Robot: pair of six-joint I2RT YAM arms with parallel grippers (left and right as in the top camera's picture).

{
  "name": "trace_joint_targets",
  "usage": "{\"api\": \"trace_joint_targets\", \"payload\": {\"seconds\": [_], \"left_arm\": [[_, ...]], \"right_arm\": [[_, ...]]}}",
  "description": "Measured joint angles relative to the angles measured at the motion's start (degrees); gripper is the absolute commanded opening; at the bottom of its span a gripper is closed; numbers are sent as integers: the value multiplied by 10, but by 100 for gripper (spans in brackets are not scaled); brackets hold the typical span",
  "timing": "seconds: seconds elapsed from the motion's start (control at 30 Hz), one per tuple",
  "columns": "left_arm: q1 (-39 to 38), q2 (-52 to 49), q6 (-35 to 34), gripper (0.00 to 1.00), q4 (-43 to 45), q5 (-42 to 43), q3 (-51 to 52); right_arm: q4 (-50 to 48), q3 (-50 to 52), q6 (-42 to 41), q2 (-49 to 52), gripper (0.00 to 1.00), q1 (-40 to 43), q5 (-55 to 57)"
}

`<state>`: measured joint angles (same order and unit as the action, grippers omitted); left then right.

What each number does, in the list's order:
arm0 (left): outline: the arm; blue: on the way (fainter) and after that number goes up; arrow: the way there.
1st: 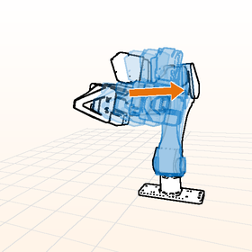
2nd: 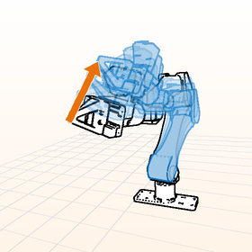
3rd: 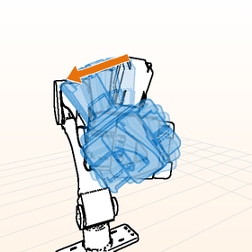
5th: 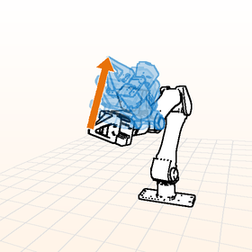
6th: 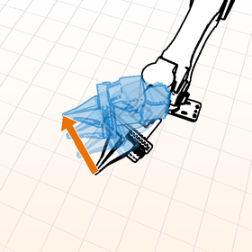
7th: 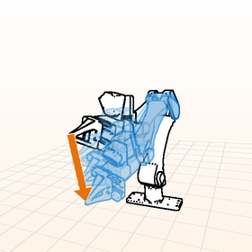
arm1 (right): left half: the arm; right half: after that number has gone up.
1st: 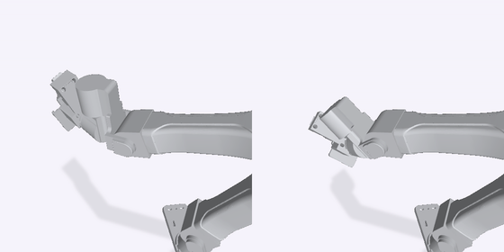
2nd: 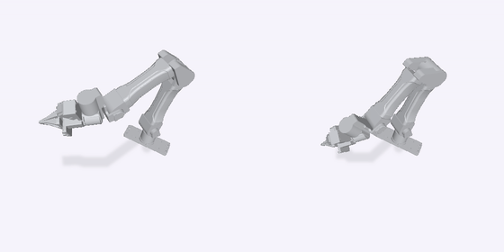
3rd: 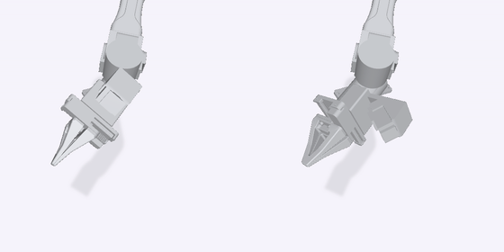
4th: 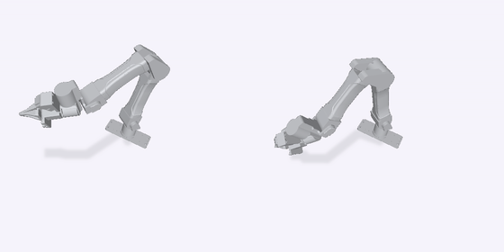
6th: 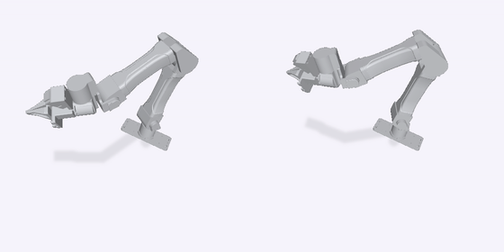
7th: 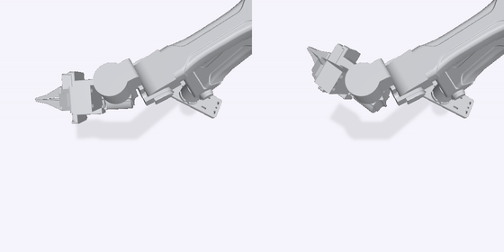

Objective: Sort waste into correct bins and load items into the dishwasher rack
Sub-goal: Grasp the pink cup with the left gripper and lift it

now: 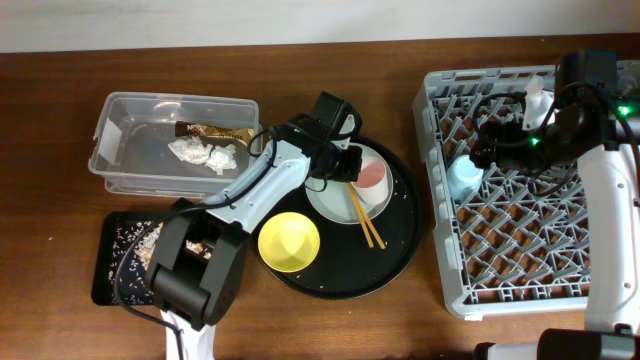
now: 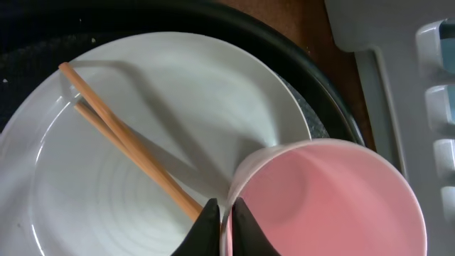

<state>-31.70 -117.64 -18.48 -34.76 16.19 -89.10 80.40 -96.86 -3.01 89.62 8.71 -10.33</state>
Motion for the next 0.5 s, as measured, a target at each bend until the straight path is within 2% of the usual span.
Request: {"api": "trace_joint_targets", "payload": {"seconds": [0.13,0.23,0.33,0.5], "left_arm": [[0,0,0,7,-1,8,-5],[2,0,0,1,-5,42,-34],[11,17,0,1,-12,84,-60],[83,98,0,1,-16,252,-75]], "right_arm": [[0,0,0,0,98,0,0],[0,0,0,0,98,0,0],[0,0,0,0,98,0,0],[0,0,0,0,98,0,0]]}}
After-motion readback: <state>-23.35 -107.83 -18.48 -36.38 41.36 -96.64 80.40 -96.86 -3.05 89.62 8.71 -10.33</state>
